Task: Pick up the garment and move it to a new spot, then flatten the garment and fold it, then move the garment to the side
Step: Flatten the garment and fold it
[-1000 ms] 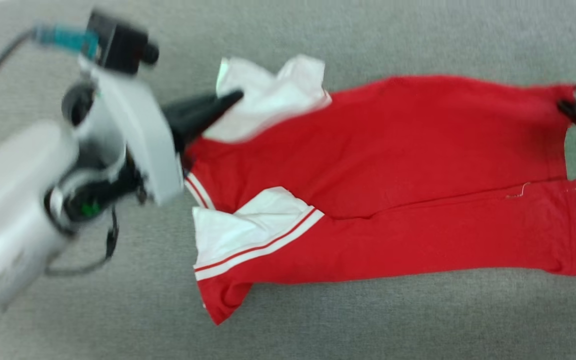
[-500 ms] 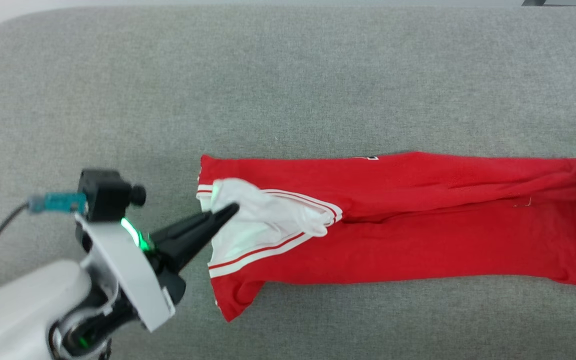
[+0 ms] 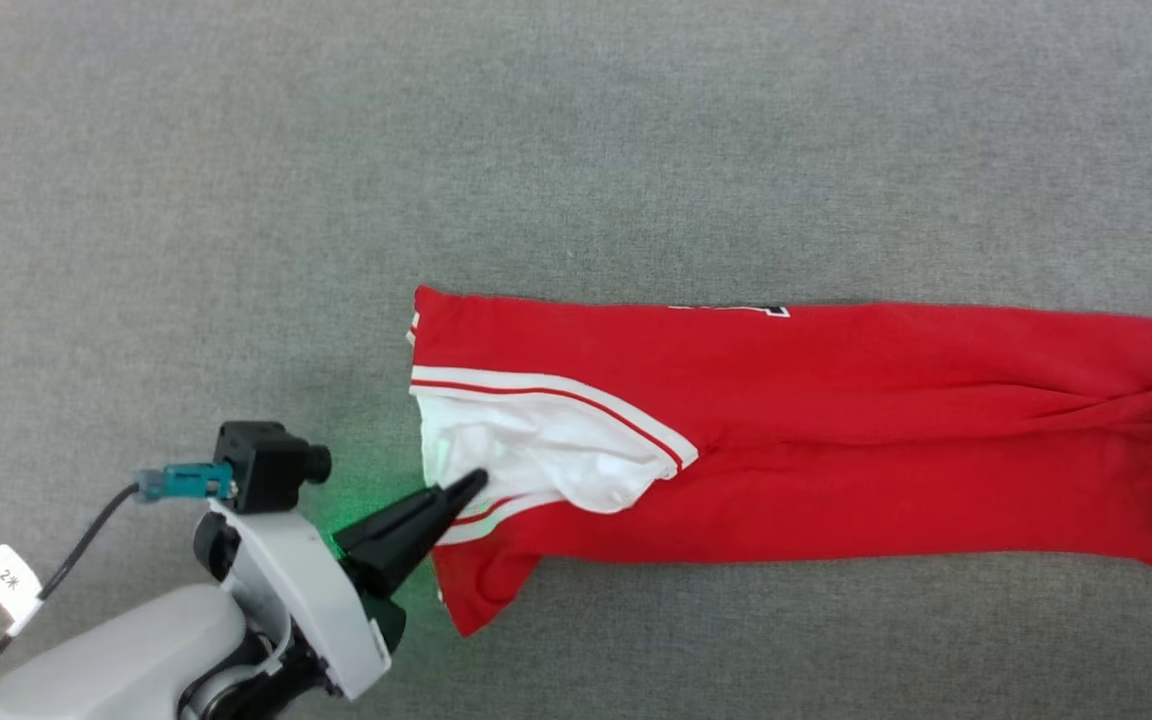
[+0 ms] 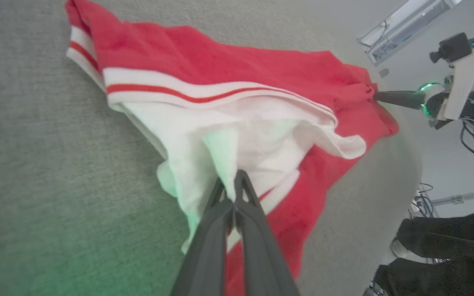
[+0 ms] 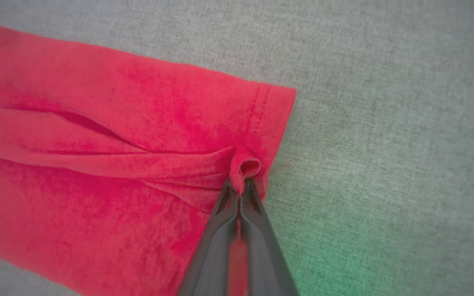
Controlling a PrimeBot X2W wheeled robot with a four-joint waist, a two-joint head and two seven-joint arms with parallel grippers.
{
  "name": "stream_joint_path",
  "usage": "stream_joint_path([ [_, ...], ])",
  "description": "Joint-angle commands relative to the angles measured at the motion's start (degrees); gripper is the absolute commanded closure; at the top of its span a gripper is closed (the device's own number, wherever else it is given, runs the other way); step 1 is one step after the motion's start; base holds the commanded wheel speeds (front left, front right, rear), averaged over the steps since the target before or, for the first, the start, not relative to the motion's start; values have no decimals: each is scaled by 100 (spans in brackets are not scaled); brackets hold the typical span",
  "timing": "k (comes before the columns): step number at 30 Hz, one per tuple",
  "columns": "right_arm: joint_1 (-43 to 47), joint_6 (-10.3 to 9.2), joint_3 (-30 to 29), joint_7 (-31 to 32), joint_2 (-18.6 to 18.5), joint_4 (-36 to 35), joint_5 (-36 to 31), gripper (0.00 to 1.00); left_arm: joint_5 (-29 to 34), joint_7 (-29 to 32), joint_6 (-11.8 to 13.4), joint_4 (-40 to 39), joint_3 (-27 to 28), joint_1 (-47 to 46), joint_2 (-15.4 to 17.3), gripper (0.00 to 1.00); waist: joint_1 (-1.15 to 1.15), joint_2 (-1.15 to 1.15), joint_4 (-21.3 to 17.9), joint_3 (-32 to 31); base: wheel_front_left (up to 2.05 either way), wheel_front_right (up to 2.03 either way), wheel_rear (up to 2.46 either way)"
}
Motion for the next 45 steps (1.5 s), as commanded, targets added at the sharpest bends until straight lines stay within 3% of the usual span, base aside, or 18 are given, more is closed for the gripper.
stream_joint_path([
  [1, 131, -7, 32, 5, 143, 64, -78, 100, 70, -56, -14, 168, 19, 69, -110, 99, 0, 0, 21, 33, 0, 0, 0],
  [3, 133, -7, -2, -39, 230, 68, -170, 100, 53, -86, -14, 329, 36, 106, -277, 71, 0, 0, 16, 31, 0, 0, 0],
  [4, 124, -7, -16, -79, 270, 59, -218, 91, 64, -104, -14, 403, 41, 105, -315, 65, 0, 0, 10, 20, 0, 0, 0],
  [5, 110, -7, -35, -114, 304, 46, -268, 62, 82, -118, -14, 462, 43, 105, -347, 59, 0, 0, 1, 2, 0, 0, 0],
  [6, 102, -7, -42, -153, 346, 50, -306, 44, 89, -124, -14, 517, 45, 127, -389, 51, 0, 0, -10, -33, 0, 0, 0],
  [7, 108, -7, -51, -179, 377, 52, -329, 3, 89, -124, -14, 547, 51, 155, -431, 21, 0, 0, -15, -74, 0, 0, 0],
  [8, 122, -7, -57, -188, 398, 43, -331, 0, 84, -137, -14, 568, 58, 183, -454, 9, 0, 0, -21, -114, 0, 0, 0],
  [9, 142, -7, -74, -224, 414, 29, -349, 0, 111, -148, -14, 592, 72, 201, -463, 0, 0, 0, -23, -163, 0, 0, 0],
  [18, 334, -7, -350, -130, 395, -91, -239, 0, 330, -179, -13, 520, 582, 460, -426, 0, 0, 0, 52, -615, 0, 0, 0],
  [24, 462, -7, -636, 115, 451, 17, -161, 0, 683, -176, 318, 437, 1358, 898, -618, 0, 0, 0, 180, -721, 0, 0, 0],
  [28, 547, -7, -887, 395, 498, 143, -134, 0, 1084, -177, 624, 450, 2103, 1374, -975, 0, 0, 0, 352, -743, 0, 0, 0],
  [37, 587, -7, -1271, 983, 464, 428, -261, 0, 2539, -178, 942, 625, 3693, 2226, -2069, 0, 0, 0, 809, -752, 0, 0, 0],
  [41, 643, -7, -1513, 1390, 573, 674, -287, 0, 3449, -178, 1023, 714, 4248, 2443, -2569, 0, 0, 0, 1020, -786, 0, 0, 0],
  [45, 620, -7, -1631, 1824, 704, 794, -402, 0, 4200, -178, 921, 754, 4708, 2595, -2963, 0, 0, 0, 1136, -773, 0, 0, 0],
])
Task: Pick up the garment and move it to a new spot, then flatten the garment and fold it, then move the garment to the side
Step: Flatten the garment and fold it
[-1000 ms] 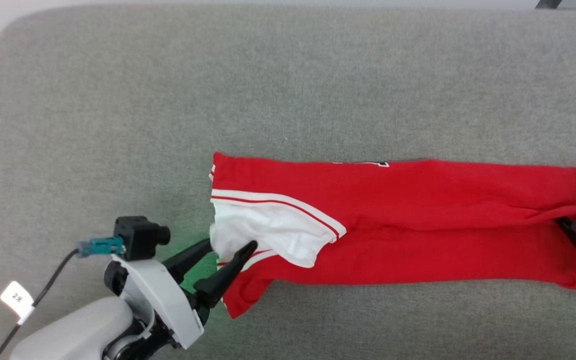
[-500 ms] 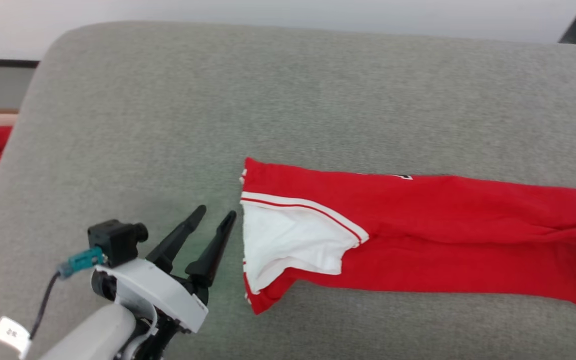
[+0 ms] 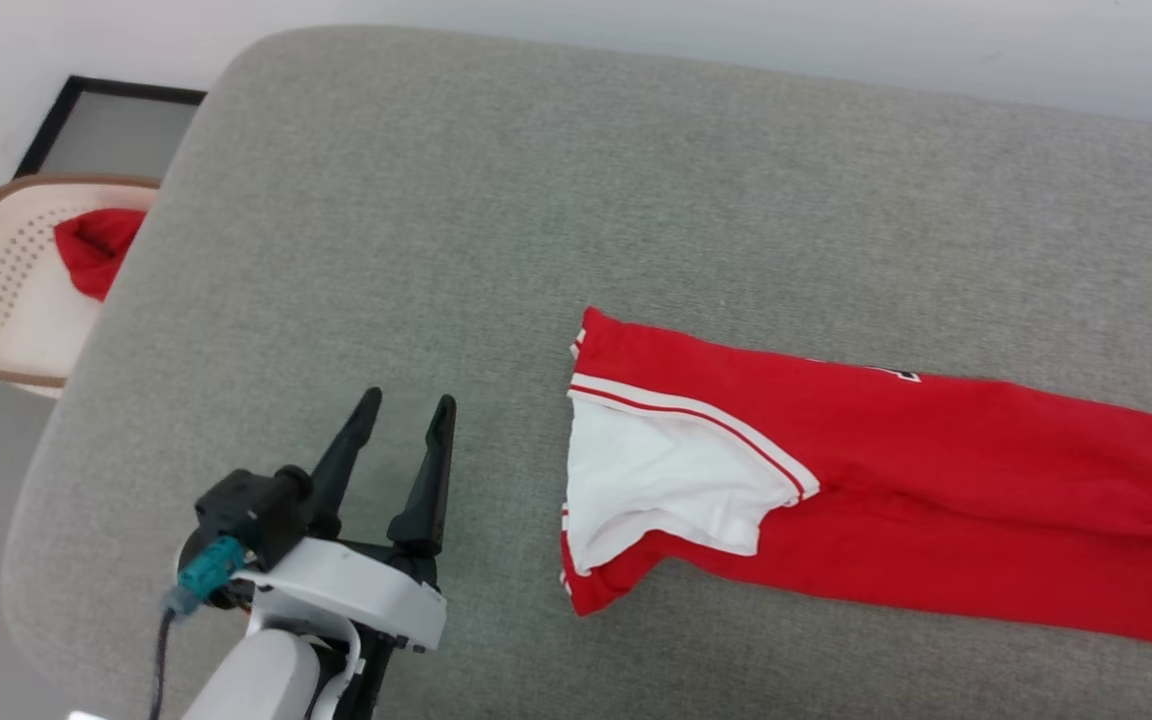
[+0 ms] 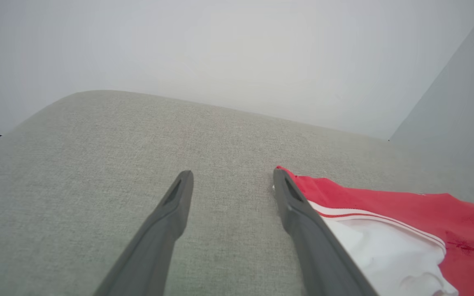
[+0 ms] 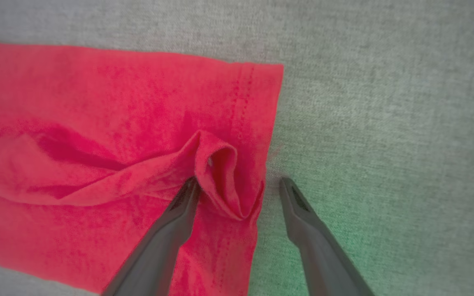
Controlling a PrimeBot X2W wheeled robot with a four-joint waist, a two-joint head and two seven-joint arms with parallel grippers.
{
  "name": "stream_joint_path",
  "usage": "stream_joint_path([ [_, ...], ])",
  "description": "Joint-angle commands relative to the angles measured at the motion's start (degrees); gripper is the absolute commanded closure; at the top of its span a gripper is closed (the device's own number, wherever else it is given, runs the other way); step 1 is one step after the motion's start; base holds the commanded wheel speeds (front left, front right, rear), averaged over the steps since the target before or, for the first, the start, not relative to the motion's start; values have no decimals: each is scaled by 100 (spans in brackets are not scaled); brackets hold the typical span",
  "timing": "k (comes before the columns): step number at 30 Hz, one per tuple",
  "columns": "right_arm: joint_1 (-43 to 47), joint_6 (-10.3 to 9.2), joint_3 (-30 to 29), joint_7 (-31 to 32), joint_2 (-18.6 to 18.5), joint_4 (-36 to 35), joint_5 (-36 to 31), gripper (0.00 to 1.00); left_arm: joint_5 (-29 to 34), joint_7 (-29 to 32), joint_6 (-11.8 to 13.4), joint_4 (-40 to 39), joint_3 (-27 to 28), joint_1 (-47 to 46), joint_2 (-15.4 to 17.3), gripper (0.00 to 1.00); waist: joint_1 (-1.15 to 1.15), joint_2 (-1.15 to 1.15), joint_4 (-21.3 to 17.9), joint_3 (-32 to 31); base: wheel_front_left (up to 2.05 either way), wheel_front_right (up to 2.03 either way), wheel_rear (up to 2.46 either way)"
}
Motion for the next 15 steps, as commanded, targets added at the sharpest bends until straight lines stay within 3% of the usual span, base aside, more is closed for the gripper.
stream_joint_path([
  [1, 47, -6, 48, 123, 112, 47, -31, 0, 203, -23, -23, 17, 100, 73, -45, 0, 0, 0, 80, 5, 0, 0, 0],
  [6, 26, -3, -61, 432, 272, -58, -169, 0, 1078, -23, -78, 153, 361, 93, -232, 0, 0, 0, 114, 91, 0, 0, 0],
  [15, 59, -1, -128, 709, 572, -190, -386, 0, 1690, -24, -486, 313, 877, 23, -682, 0, 0, 0, 84, 314, 0, 0, 0],
])
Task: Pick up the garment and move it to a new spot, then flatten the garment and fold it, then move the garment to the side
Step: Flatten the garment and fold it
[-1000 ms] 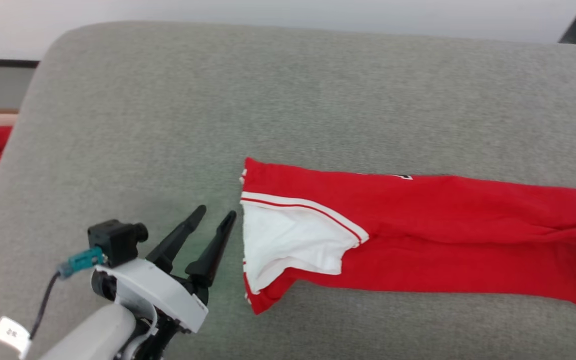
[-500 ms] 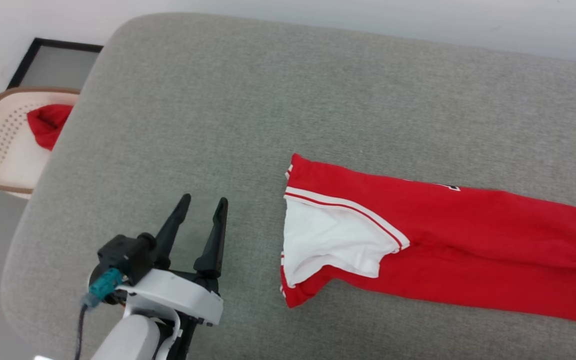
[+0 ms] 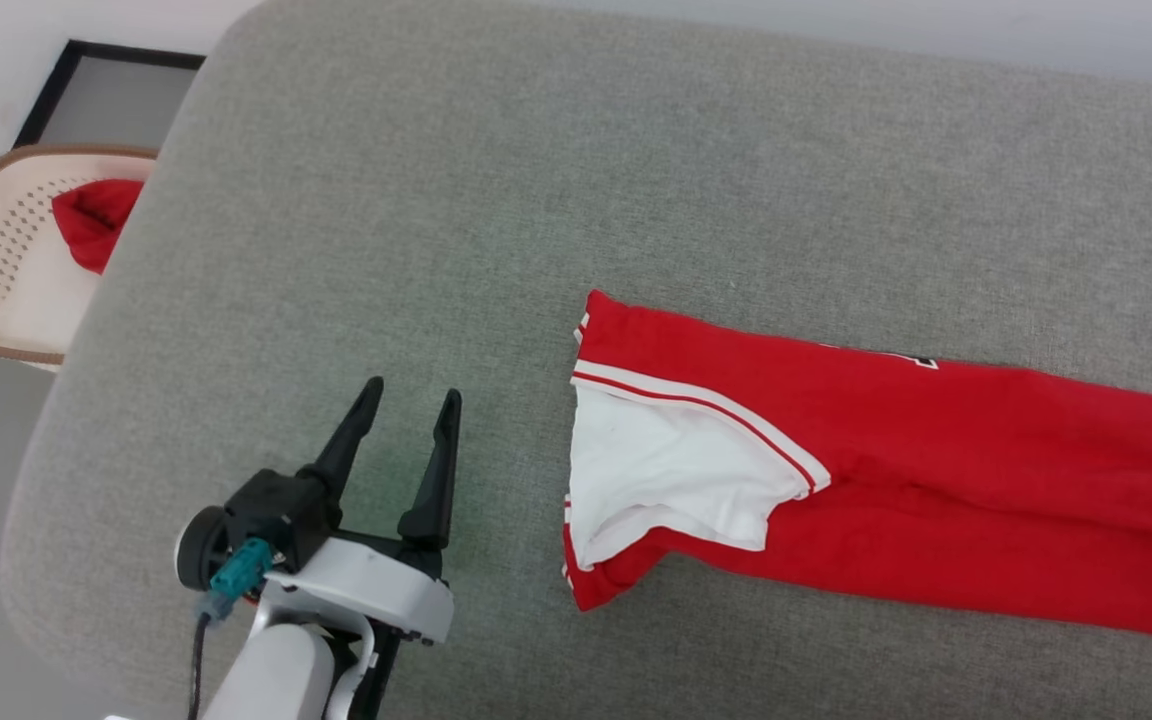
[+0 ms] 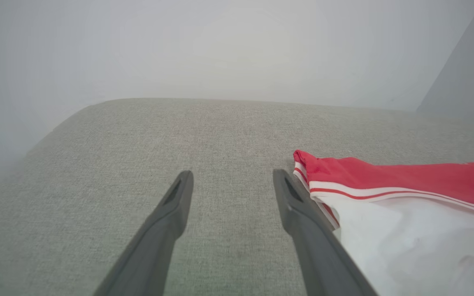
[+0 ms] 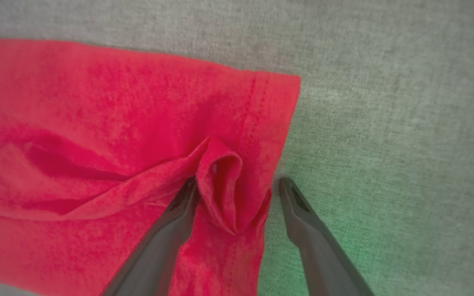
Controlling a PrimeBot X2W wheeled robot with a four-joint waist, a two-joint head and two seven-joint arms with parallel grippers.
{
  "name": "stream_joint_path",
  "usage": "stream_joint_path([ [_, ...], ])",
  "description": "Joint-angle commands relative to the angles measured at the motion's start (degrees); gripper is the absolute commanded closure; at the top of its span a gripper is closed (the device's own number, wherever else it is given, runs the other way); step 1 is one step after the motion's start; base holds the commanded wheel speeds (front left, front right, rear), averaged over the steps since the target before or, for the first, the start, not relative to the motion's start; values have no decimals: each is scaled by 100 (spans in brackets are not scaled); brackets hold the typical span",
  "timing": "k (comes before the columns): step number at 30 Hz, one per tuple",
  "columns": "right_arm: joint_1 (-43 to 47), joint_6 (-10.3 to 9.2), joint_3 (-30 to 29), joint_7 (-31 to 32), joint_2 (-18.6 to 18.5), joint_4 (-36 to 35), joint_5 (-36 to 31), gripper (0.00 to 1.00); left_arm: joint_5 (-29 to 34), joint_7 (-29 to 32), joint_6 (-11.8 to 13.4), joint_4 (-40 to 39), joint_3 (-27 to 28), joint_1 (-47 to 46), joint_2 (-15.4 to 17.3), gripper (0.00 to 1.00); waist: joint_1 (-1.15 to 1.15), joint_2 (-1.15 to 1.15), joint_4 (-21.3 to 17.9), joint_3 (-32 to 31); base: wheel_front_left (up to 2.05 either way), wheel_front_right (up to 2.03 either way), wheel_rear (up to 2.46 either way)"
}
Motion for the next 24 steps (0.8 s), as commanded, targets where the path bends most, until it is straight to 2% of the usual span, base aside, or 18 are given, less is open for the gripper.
stream_joint_path([
  [1, 118, 5, 248, 106, 355, 175, -1, 37, 84, -23, -48, 20, 84, -40, -51, 0, 0, 0, -19, 25, 0, 0, 0],
  [2, 138, 6, 302, 122, 381, 141, 17, 66, 117, -24, -86, 44, 151, -24, -101, 0, 0, 0, -34, 22, 0, 0, 0],
  [3, 154, 16, 341, 120, 407, 115, 37, 100, 149, -24, -126, 67, 201, 4, -145, 0, 0, 0, -52, 13, 0, 0, 0],
  [8, 159, 14, 299, -20, 419, 86, 54, 100, 279, -24, -279, 102, 479, 124, -327, 0, 0, 0, -156, -16, 0, 0, 0],
  [15, -45, -4, 171, -427, 325, 149, 18, 100, 403, -24, -399, 40, 847, 304, -419, 0, 0, 0, -408, -22, 0, 0, 0],
  [24, -399, -12, -547, -1180, -77, 876, -322, 100, 556, -24, -460, -132, 1124, 391, -391, 0, 0, 0, -806, 93, 0, 0, 0],
])
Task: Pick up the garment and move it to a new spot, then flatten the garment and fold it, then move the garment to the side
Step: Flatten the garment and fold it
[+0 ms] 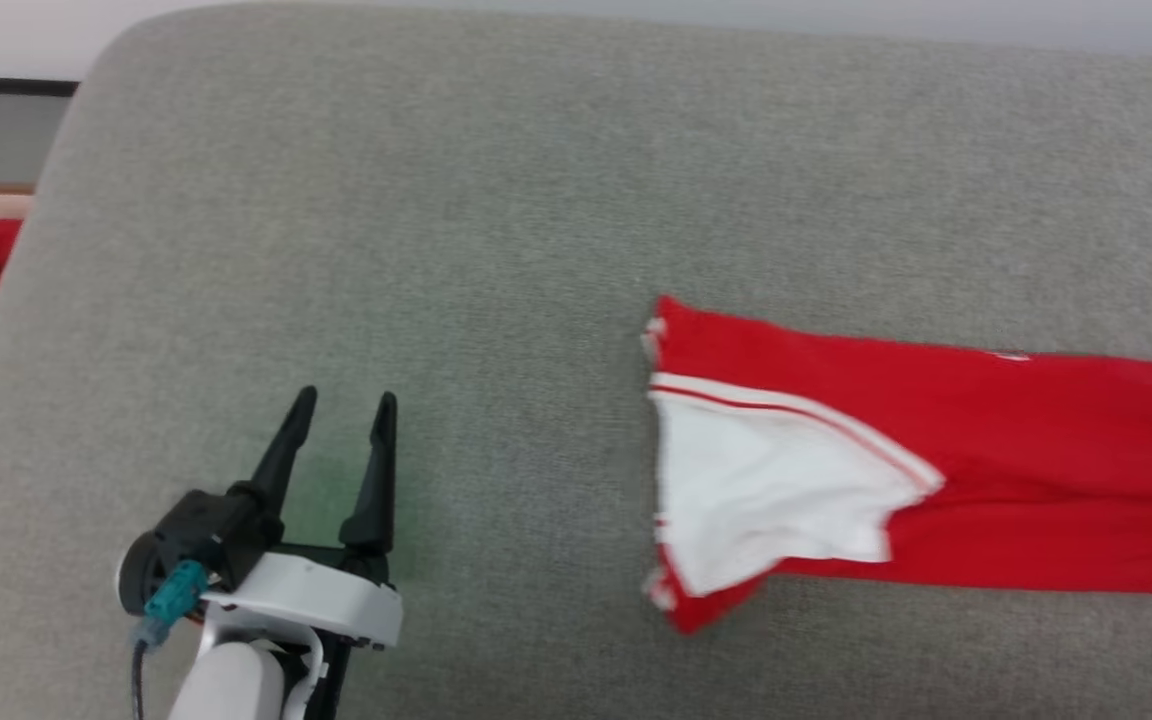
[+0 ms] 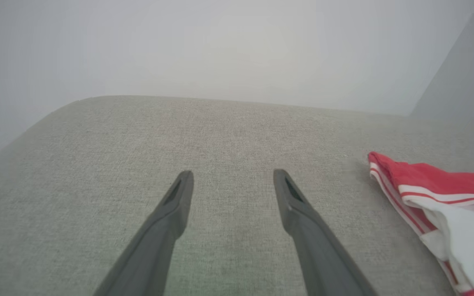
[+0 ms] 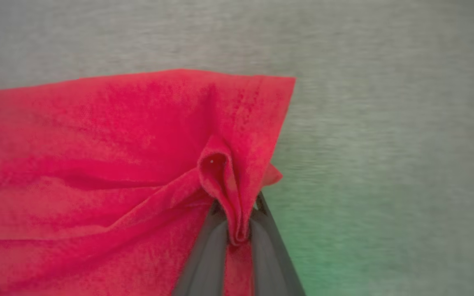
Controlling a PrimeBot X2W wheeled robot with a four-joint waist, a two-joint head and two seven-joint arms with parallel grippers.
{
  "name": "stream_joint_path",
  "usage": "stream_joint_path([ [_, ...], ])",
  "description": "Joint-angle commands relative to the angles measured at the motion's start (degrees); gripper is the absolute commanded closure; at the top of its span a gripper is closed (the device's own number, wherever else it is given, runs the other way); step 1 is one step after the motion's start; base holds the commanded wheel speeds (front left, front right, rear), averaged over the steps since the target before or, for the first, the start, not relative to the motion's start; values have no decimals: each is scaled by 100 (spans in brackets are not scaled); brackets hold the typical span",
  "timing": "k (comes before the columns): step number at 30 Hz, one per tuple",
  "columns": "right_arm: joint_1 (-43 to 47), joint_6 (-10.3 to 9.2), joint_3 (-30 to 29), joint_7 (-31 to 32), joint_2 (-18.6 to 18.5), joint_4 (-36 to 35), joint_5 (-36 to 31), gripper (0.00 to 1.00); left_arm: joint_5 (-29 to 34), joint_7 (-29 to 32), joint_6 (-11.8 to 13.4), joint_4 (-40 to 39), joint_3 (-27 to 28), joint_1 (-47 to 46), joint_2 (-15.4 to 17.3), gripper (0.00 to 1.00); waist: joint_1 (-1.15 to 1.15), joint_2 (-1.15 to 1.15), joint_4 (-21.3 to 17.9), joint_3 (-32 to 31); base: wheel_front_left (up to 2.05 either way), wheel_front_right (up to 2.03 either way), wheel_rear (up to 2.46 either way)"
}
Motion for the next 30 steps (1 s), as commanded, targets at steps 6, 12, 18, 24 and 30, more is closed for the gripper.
stream_joint_path([
  [6, -208, -25, -744, -325, -471, 470, -360, 100, 78, -24, -38, -89, 44, 16, 66, 0, 0, 0, -272, 132, 0, 0, 0],
  [12, -143, -24, -730, -254, -449, 365, -516, 100, 79, -24, -44, -34, 62, 51, 73, 0, 0, 0, -374, 31, 0, 0, 0],
  [18, 165, -24, 140, 87, -114, -915, -41, 100, -16, -24, -46, 35, 105, 203, 101, 0, 0, 0, -532, -180, 0, 0, 0],
  [24, 270, -23, 1073, 494, 260, -2521, 506, 100, -71, -24, -45, 60, 91, 297, 105, 0, 0, 0, -676, -301, 0, 0, 0],
  [30, -32, -23, 2029, 514, 479, -3241, 533, 100, -112, -24, -41, 87, -11, 192, 100, 0, 0, 0, -626, -315, 0, 0, 0],
])
